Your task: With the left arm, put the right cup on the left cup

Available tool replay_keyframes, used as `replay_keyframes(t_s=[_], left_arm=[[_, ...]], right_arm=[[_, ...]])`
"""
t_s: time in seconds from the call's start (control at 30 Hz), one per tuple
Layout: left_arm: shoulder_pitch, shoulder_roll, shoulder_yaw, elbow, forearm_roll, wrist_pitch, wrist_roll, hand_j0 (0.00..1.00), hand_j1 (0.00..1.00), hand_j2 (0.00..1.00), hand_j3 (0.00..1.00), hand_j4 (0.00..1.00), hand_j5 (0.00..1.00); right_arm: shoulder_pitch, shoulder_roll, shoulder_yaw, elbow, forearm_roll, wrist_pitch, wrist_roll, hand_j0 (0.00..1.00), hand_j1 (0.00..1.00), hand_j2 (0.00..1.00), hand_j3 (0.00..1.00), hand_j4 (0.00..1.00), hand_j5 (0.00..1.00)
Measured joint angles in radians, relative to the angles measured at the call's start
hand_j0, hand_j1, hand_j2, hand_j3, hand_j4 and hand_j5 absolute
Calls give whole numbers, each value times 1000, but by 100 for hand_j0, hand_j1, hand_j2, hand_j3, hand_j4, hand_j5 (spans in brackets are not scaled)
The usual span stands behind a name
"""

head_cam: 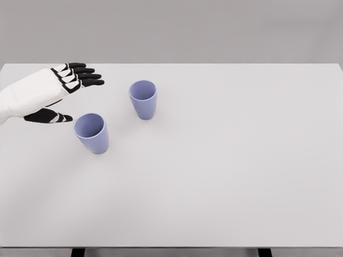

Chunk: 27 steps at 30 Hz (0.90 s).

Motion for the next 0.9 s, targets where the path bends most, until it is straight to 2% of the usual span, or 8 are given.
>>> replay_keyframes(t_s=[0.2,0.37,0.43,0.53,0.63,0.7,0.8,0.9], left_arm=[[-11,1,7,0,-22,0,-9,100,100,100,100,100,100],[-40,1,7,1,-133,0,-42,100,100,100,100,100,100],[-159,24,-24,5,-150,1,-49,100,100,100,100,100,100],[-430,48,-211,29,-168,0,-53,100,100,100,100,100,100],[-540,-2,-380,108,-210,1,-57,100,100,100,100,100,100],[-669,-59,-492,198,-239,2,-59,100,100,100,100,100,100],[-729,-139,-614,343,-261,0,-61,100,100,100,100,100,100],[-815,-182,-692,422,-272,0,-62,100,100,100,100,100,100]], right_arm=[[0,0,0,1,0,0,0,100,100,100,100,100,100],[0,0,1,0,0,0,0,100,100,100,100,100,100],[0,0,1,0,0,0,0,100,100,100,100,100,100],[0,0,1,0,0,0,0,100,100,100,100,100,100],[0,0,1,0,0,0,0,100,100,100,100,100,100],[0,0,1,0,0,0,0,100,100,100,100,100,100],[0,0,0,0,0,0,0,100,100,100,100,100,100],[0,0,1,0,0,0,0,100,100,100,100,100,100]])
